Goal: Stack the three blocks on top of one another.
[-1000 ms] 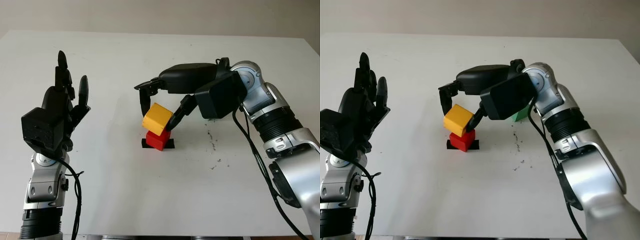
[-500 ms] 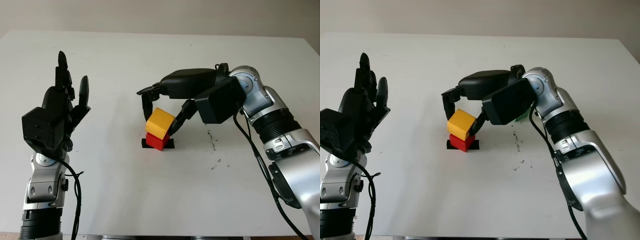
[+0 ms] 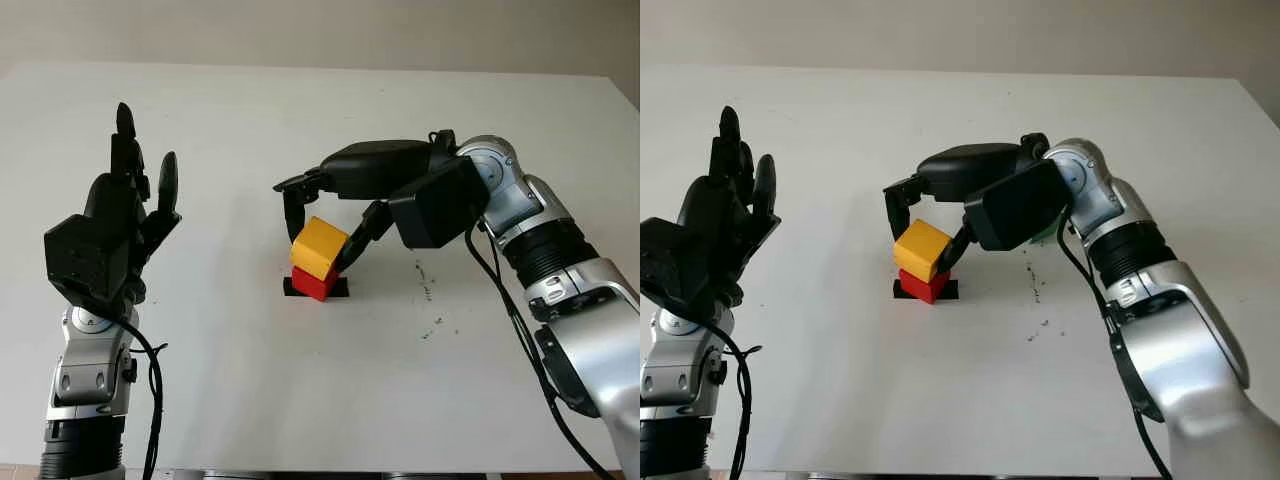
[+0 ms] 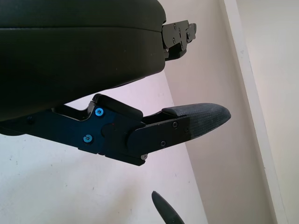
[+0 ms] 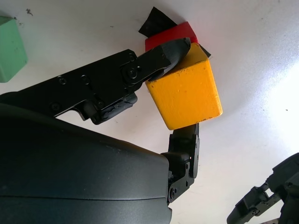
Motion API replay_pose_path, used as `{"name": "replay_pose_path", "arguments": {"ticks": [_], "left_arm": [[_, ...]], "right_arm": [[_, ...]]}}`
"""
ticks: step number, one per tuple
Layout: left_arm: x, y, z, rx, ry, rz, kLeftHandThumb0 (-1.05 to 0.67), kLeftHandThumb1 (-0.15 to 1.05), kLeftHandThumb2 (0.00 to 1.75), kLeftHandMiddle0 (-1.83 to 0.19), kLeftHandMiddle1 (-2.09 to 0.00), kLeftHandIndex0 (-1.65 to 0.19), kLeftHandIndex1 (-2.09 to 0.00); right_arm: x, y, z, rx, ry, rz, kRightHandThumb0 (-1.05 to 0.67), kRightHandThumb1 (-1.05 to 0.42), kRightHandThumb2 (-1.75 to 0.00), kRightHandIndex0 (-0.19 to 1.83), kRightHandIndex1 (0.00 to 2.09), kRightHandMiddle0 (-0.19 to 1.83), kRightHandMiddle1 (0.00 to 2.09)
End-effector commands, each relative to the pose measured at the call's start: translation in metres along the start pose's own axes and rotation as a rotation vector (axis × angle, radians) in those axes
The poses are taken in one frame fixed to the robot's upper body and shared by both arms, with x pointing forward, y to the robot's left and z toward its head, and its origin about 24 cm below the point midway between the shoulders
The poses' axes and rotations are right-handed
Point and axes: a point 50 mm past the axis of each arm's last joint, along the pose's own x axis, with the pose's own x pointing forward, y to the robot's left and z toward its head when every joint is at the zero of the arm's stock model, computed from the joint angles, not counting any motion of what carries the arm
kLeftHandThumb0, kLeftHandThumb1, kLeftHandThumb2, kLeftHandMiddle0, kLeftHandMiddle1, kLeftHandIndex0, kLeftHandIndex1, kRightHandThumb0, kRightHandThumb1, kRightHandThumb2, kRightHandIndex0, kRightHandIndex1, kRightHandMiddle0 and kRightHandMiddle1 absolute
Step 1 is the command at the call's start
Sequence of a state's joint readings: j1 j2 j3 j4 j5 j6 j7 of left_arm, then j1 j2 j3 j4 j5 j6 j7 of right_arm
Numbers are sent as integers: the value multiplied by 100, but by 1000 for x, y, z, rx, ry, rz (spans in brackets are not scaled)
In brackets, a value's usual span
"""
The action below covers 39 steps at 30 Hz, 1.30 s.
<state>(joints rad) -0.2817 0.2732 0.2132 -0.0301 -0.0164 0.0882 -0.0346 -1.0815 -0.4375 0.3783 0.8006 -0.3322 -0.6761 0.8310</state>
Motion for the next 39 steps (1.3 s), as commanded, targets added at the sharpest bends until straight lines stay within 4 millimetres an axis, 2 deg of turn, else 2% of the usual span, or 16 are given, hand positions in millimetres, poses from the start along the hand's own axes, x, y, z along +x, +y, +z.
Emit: {"name": "replay_pose_path", "arguments": {"ticks": [1,15,21,33,39], "left_arm": [[-1,-1,4,2,-21,-2,-73,105,66,19,0,19,0],[-1,0,3,11,-22,2,-75,105,65,19,0,19,0],[-1,0,4,14,-20,-1,-74,105,66,19,0,19,0],[-1,-1,4,-2,-17,-1,-74,105,64,19,0,19,0],[0,0,4,5,-21,-4,-75,105,64,19,0,19,0]], "right_arm": [[1,0,1,-5,-12,-4,-43,-95,-6,17,5,34,158],[1,0,0,-1,6,21,-45,-95,-5,16,5,32,154],[2,0,0,-5,34,39,-49,-92,-5,7,3,15,109],[-1,-1,-1,17,11,5,-53,-89,-5,-10,2,-3,75],[-3,-5,1,6,20,19,-59,-87,-5,-19,1,-5,42]]}}
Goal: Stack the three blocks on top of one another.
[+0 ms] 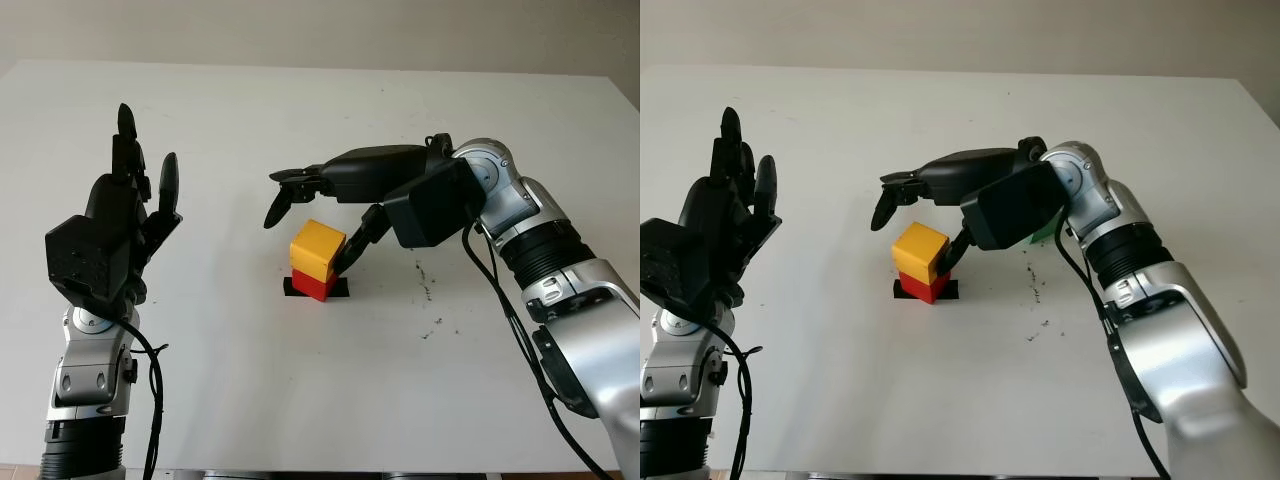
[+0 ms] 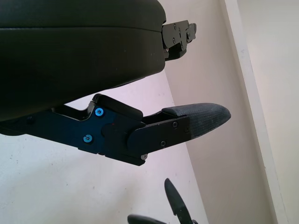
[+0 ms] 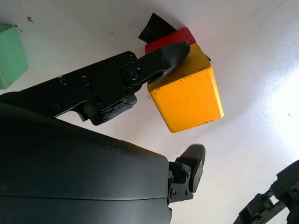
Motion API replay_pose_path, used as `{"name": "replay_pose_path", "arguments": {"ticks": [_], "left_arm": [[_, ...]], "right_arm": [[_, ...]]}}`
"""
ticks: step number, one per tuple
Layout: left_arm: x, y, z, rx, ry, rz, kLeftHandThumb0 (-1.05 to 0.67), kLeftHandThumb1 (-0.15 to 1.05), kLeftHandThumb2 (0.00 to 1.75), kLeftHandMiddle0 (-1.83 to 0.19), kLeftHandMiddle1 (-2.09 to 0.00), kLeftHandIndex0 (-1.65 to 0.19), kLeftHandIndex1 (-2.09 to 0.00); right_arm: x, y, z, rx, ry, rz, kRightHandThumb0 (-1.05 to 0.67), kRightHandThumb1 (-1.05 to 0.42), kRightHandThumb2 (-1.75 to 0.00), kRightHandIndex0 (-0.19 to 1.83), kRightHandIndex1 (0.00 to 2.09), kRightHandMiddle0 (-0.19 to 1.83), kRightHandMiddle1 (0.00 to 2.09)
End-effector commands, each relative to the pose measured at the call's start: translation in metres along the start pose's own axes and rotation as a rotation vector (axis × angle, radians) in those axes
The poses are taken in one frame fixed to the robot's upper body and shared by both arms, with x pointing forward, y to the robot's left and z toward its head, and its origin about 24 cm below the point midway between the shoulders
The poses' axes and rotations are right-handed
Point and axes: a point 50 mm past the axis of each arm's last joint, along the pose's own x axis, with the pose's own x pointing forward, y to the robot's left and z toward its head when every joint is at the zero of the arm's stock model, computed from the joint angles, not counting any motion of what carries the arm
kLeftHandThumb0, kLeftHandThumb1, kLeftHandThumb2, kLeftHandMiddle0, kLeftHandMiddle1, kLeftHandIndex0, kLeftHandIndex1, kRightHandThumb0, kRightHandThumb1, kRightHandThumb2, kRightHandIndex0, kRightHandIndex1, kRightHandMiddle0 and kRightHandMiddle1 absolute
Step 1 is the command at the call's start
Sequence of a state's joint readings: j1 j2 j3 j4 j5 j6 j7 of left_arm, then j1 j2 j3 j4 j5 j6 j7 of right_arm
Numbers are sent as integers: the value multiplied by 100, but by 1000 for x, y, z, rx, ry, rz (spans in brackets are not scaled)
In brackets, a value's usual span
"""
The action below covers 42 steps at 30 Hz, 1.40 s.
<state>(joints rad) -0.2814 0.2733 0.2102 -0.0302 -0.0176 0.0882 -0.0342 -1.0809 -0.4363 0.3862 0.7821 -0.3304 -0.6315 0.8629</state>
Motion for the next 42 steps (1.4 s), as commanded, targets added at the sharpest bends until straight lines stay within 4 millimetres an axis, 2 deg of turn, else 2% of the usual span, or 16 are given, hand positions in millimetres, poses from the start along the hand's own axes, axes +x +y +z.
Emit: {"name": "replay_pose_path", "arguments": {"ticks": [1,5,13,20,23,27,31,42], "left_arm": [[0,0,4,6,-20,1,-74,105,65,19,0,19,0],[0,0,5,8,-18,5,-74,105,65,19,0,19,0],[-1,1,3,6,-19,3,-73,105,65,19,0,19,0],[0,2,3,1,-20,4,-74,105,64,19,0,19,0],[1,2,3,3,-19,8,-74,105,64,19,0,19,0],[2,3,3,-8,-17,10,-74,105,63,19,0,19,0],[2,3,4,-2,-17,5,-74,105,63,19,0,19,0],[3,8,5,-23,-32,-14,-72,105,64,19,0,19,0]], "right_arm": [[-6,-8,1,-21,7,-6,-60,-87,-5,-19,0,-5,38],[-15,-18,3,-30,20,1,-68,-86,-5,-19,0,-10,27],[-64,-53,6,-90,89,-75,-79,-89,-6,-19,0,-9,21],[-98,-66,6,-103,141,-151,-78,-90,-6,-19,0,-3,20],[-111,-67,-4,-86,190,-233,-78,-90,-6,-19,0,0,20],[-113,-63,-17,-59,273,-290,-71,-89,-5,-19,0,4,19],[-111,-54,-34,-44,386,-318,-71,-87,-5,-19,0,4,16],[-99,-19,-68,-63,540,-274,-69,-88,-6,-17,4,6,13]]}}
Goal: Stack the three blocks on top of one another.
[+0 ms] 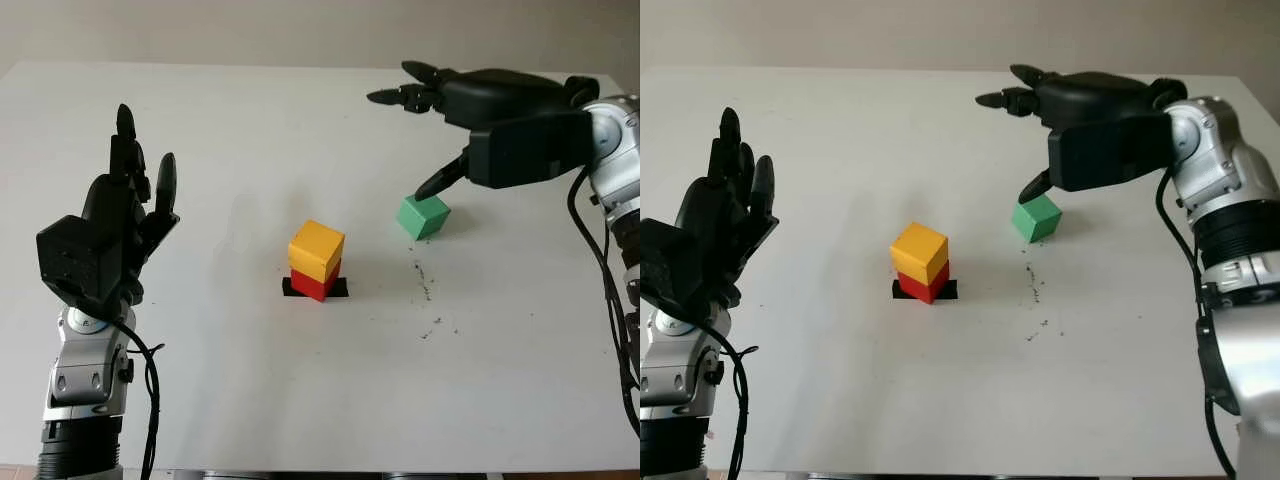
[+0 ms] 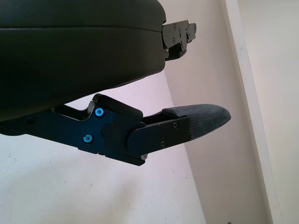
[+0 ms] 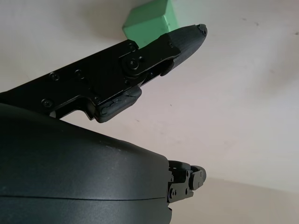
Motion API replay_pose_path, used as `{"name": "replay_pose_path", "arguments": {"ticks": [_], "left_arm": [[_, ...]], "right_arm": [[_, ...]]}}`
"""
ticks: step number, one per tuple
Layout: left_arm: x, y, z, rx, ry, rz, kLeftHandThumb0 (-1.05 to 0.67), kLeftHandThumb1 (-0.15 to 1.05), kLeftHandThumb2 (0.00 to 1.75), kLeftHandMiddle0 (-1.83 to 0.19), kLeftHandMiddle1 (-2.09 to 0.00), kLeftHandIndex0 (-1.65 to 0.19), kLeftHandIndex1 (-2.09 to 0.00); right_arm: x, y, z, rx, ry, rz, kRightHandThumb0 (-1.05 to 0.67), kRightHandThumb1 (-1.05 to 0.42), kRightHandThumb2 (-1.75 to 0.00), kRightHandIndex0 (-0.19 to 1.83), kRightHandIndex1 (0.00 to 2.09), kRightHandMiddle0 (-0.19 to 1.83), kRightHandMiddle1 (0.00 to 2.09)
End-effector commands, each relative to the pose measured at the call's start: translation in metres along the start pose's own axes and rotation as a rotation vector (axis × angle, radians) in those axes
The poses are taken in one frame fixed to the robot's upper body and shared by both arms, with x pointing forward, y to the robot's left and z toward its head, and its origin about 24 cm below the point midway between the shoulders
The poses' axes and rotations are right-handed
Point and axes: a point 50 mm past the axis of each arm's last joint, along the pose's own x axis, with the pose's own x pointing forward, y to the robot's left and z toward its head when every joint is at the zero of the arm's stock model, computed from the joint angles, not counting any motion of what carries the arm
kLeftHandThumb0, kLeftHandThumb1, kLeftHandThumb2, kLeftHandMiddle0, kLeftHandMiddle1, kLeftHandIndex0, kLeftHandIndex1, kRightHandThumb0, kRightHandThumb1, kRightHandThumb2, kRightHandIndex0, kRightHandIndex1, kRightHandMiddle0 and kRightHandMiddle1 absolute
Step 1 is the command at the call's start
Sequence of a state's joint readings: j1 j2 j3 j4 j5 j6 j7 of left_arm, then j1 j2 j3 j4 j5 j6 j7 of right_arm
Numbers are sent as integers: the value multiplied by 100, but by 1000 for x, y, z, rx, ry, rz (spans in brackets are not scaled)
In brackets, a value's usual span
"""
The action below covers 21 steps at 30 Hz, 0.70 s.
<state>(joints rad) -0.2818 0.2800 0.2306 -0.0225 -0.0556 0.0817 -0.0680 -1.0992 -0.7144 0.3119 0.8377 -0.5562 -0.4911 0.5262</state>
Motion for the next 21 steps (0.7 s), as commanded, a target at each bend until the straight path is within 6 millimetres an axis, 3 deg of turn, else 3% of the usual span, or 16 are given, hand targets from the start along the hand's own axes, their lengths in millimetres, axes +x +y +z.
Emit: {"name": "replay_pose_path", "arguments": {"ticks": [1,21], "left_arm": [[3,3,6,13,-30,0,-71,105,65,19,0,19,0],[6,2,7,38,-22,-4,-68,105,65,19,0,19,0]], "right_arm": [[-1,8,-5,-5,14,20,-69,-88,-5,-17,4,7,13],[-9,31,-25,-16,63,175,-66,-84,-5,-18,3,15,10]]}}
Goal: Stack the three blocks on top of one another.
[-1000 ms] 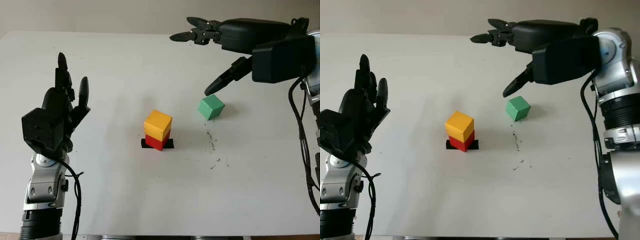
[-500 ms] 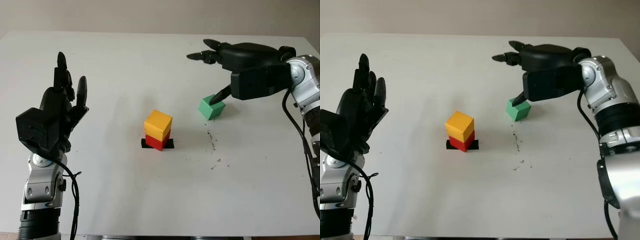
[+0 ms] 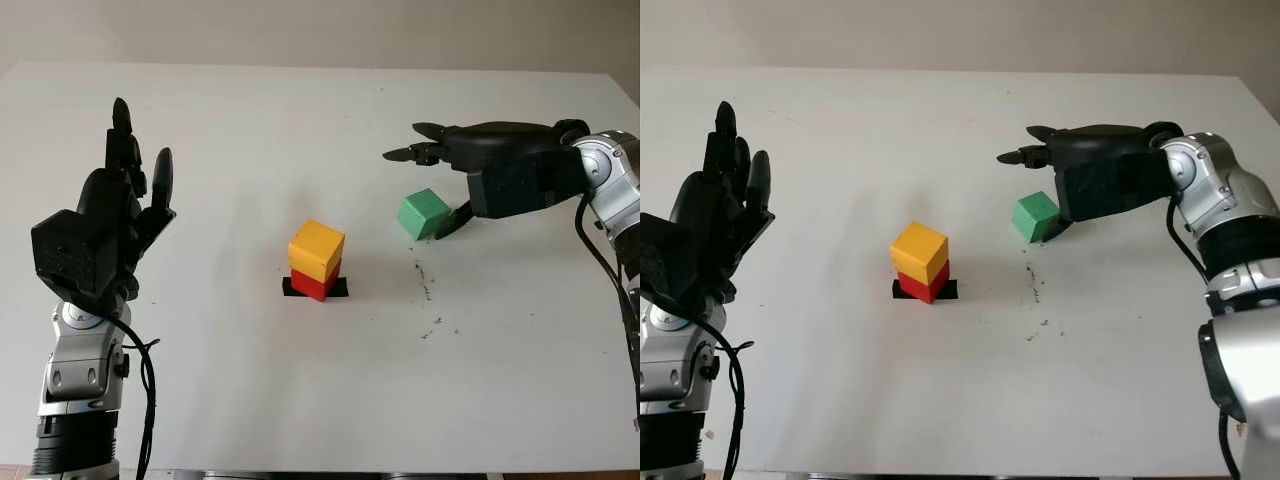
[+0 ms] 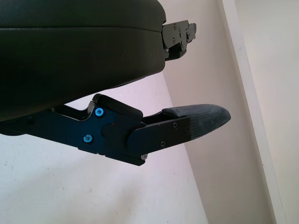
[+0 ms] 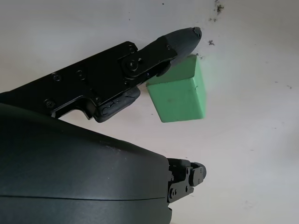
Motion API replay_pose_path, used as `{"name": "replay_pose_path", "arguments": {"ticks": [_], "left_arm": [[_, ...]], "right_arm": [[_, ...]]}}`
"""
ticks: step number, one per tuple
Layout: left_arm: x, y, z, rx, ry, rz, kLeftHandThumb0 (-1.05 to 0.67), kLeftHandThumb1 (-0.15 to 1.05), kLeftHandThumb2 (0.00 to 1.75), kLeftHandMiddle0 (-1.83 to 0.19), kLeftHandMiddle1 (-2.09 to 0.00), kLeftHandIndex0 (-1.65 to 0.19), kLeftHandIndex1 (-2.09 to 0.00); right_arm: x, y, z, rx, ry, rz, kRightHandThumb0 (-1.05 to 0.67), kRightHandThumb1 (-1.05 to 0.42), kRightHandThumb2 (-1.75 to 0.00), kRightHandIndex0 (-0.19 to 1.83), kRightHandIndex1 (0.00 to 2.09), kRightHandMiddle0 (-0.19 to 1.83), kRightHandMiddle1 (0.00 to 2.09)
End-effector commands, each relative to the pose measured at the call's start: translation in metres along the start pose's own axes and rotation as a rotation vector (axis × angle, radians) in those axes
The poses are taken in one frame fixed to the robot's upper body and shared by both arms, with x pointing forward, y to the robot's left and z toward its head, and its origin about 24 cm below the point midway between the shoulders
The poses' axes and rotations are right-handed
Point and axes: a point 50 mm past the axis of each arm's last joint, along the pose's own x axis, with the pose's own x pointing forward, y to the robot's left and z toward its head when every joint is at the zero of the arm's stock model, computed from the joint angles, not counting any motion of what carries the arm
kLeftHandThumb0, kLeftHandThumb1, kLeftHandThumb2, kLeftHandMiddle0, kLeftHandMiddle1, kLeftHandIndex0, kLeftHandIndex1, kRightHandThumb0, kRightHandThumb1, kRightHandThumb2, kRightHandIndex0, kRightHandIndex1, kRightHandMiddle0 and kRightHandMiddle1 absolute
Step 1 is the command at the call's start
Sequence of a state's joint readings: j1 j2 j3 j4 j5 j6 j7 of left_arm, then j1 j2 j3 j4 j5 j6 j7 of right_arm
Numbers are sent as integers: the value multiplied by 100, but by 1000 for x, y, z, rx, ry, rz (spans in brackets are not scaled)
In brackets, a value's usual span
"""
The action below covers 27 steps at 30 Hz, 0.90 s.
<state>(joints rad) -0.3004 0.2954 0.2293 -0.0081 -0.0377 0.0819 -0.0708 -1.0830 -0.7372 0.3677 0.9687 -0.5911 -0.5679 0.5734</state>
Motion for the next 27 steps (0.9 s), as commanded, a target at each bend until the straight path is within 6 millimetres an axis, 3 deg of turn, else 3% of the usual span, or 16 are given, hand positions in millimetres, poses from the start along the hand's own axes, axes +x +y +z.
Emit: {"name": "replay_pose_path", "arguments": {"ticks": [1,9,27], "left_arm": [[2,0,5,11,-16,-2,-68,105,66,19,0,19,0],[2,0,4,-5,-16,-9,-69,105,64,19,0,19,0],[-1,3,4,10,-7,-16,-69,105,64,19,0,19,0]], "right_arm": [[-4,0,-6,-7,18,-16,-65,-84,-5,-17,3,16,10],[5,17,-5,-10,16,-77,-49,-82,-5,-8,8,29,12],[18,32,0,-4,12,-75,-46,-84,-6,0,7,51,14]]}}
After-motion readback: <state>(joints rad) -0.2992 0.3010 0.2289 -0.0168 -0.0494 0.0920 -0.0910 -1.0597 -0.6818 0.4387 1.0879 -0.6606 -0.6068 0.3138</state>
